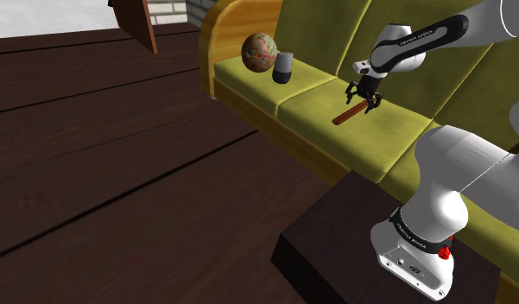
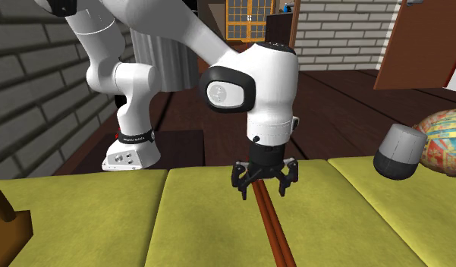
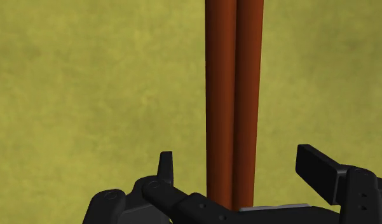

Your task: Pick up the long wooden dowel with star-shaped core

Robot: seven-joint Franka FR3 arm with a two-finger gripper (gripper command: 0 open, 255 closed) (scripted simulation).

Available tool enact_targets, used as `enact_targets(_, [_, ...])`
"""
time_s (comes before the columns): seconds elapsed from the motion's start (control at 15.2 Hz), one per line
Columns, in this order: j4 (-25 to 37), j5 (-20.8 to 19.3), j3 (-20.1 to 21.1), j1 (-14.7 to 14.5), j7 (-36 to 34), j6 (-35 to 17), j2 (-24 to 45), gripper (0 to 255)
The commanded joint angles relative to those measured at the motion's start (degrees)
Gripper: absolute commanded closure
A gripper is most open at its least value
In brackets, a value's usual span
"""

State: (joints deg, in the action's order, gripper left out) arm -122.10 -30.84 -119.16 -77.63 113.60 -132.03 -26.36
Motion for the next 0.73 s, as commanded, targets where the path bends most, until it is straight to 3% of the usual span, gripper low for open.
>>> enact_targets(0.0, [0.1,-0.9,-1.0,-0.9,-0.6,-0.5,-0.8,0])
enact_targets(0.07, [0.1,-0.9,-1.0,-0.9,-0.6,-0.5,-0.8,0])
enact_targets(0.13, [0.1,-0.9,-1.0,-0.8,-0.5,-0.5,-0.8,255])
enact_targets(0.66, [0.1,-0.9,-0.9,-0.8,-0.5,-0.5,-0.7,255])
